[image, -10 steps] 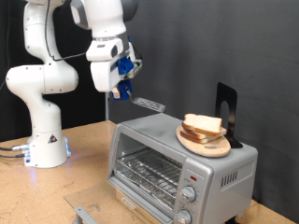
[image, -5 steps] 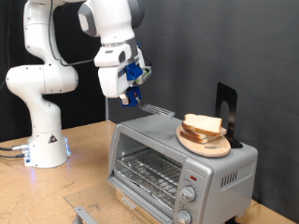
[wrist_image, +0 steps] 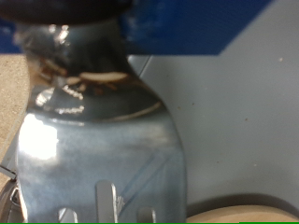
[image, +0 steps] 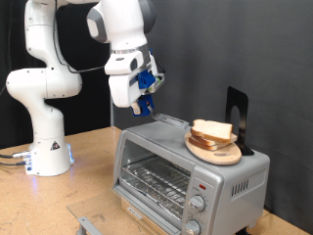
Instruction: Make a piece of toast with the oven
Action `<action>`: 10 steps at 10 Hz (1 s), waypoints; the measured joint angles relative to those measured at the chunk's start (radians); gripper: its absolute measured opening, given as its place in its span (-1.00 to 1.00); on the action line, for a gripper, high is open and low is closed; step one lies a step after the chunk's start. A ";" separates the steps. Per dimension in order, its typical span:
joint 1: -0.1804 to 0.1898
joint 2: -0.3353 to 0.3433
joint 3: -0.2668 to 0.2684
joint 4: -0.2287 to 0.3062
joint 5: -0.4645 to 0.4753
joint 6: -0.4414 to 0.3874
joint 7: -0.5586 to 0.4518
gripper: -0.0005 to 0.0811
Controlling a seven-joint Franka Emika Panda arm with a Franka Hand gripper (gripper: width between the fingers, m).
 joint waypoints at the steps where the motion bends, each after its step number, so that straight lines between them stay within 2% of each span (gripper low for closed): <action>1: 0.000 0.009 0.003 0.003 -0.008 0.006 0.005 -0.03; 10: 0.000 0.046 0.009 0.019 -0.027 0.028 0.015 -0.03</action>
